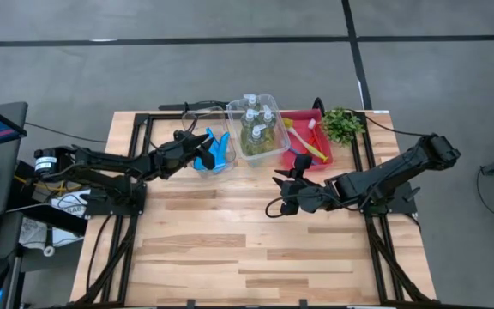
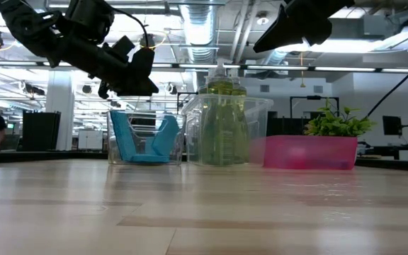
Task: Pick & Place Kitchen Sink Supplies
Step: Return to Home Position
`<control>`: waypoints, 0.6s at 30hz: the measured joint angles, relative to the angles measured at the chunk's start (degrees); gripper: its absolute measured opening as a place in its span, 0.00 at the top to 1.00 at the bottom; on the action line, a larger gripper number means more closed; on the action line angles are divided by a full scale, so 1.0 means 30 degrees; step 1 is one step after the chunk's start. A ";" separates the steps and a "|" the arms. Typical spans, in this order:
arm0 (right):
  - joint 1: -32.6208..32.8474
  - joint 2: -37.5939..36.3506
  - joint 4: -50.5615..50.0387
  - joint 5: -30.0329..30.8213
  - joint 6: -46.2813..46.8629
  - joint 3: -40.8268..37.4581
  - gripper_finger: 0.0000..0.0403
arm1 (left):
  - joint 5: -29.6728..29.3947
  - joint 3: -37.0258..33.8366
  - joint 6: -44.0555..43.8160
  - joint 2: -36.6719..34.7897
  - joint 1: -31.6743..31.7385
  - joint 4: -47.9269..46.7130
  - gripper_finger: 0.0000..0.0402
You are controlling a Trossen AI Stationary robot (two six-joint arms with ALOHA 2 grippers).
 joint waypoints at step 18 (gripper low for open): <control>0.0000 0.0000 -0.0044 0.0027 -0.2116 -0.0006 0.75 | -0.0004 0.0015 0.1795 -0.1480 -0.0945 0.0395 0.71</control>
